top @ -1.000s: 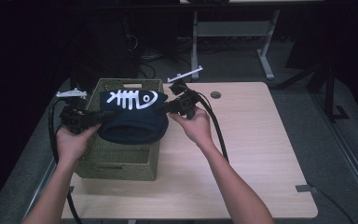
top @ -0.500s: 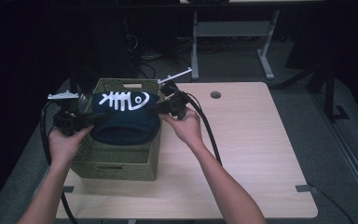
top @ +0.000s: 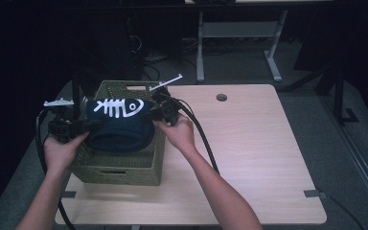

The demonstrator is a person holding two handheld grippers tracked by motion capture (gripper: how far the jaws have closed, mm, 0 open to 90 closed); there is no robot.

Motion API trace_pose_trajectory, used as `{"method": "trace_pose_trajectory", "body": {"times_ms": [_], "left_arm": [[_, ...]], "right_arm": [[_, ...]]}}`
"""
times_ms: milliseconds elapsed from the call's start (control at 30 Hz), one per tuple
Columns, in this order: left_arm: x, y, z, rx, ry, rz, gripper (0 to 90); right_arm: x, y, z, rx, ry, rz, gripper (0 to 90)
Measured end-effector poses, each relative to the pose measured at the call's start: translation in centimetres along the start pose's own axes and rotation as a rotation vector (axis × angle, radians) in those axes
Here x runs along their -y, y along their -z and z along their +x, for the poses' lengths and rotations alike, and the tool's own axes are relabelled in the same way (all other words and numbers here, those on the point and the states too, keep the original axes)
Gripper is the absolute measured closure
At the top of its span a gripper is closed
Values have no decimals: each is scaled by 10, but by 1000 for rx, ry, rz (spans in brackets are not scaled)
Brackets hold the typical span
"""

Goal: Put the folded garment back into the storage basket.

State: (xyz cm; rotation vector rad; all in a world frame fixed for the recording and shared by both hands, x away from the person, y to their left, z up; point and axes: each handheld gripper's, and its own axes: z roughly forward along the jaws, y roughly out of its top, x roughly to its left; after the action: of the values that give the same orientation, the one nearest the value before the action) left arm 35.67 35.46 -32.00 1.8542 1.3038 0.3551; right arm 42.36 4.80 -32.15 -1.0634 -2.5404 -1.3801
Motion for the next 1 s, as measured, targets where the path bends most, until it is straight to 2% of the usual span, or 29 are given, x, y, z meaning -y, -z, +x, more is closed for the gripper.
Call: {"method": "trace_pose_trajectory", "body": {"times_ms": [333,367,600,1000], "left_arm": [[8,-9,7,-22,17,33,669],[10,-12,6,-24,15,43,669],[12,-20,4,-40,2,74,663],[17,-27,5,-45,3,92,664]], "right_arm": [[3,-14,0,27,7,33,772],[6,-16,0,40,16,41,772],[13,-22,-5,59,3,64,770],[20,-27,-9,75,14,84,750]]}}
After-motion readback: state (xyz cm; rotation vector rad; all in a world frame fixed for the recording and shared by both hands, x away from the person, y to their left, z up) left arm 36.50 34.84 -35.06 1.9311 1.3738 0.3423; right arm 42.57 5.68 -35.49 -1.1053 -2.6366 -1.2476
